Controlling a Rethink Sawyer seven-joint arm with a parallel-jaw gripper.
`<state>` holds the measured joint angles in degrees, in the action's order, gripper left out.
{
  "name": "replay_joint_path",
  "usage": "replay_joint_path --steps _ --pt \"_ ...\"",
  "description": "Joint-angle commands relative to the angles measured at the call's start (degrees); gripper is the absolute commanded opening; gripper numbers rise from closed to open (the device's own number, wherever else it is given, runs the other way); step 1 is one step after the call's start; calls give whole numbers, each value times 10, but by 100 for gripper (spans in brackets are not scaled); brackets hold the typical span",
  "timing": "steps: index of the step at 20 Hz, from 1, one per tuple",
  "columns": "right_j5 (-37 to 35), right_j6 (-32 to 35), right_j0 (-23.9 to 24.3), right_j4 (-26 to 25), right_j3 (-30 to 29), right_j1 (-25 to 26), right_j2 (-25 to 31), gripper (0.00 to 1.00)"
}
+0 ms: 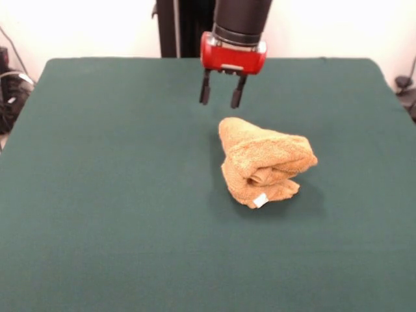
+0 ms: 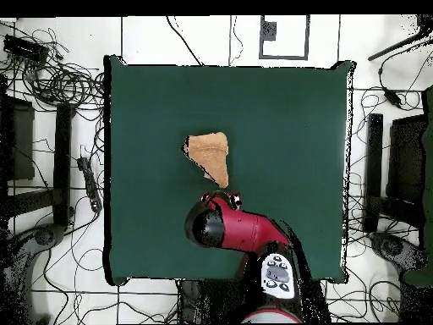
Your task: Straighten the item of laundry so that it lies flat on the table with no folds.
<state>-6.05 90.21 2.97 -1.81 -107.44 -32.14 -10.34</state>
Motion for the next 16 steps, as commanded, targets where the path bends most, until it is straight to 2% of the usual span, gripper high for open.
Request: replay_joint_path --steps 1,10,16 --pt "-8 19 93 -59 -38 -34 104 100" --pt "-35 45 52 -66 27 -11 100 100" --pt "-29 68 61 -43 35 -7 129 100"
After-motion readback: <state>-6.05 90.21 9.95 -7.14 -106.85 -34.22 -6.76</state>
